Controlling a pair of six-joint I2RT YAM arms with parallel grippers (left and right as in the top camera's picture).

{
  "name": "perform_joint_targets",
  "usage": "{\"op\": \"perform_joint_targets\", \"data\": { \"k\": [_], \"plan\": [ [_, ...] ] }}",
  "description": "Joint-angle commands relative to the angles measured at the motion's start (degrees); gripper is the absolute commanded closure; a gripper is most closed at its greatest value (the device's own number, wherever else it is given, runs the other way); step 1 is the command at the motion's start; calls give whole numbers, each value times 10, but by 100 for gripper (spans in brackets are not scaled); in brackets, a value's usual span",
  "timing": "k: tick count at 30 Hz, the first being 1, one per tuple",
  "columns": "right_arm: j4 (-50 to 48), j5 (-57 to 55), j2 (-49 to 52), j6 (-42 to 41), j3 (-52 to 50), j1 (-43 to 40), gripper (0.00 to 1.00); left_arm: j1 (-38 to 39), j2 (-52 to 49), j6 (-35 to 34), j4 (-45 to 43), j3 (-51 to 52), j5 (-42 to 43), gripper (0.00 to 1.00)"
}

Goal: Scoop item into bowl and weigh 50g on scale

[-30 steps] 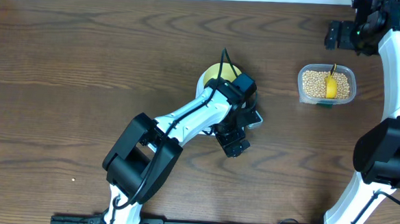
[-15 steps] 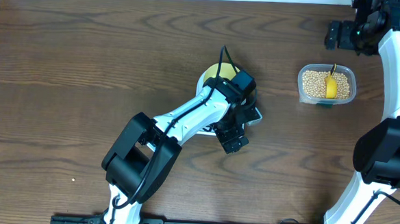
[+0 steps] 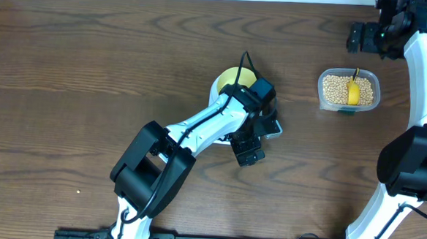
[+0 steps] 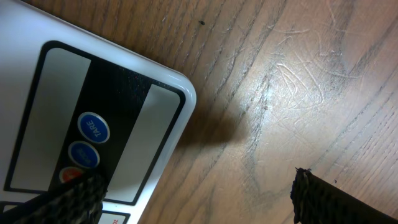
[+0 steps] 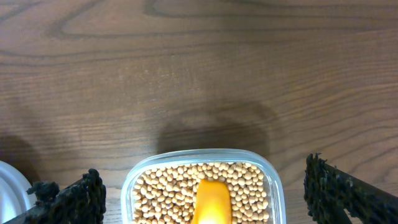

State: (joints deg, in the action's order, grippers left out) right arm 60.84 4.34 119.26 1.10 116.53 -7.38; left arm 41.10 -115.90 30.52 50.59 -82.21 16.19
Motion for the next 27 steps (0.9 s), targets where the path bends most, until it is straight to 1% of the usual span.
{"op": "perform_joint_targets", "data": {
  "k": [1,27],
  "plan": [
    [1,3,2,3,8,0,1,0,-29,14,2,-3,-2,2],
    [1,3,2,3,8,0,1,-14,-51,9,-5,-3,-24,2]
  ]
}}
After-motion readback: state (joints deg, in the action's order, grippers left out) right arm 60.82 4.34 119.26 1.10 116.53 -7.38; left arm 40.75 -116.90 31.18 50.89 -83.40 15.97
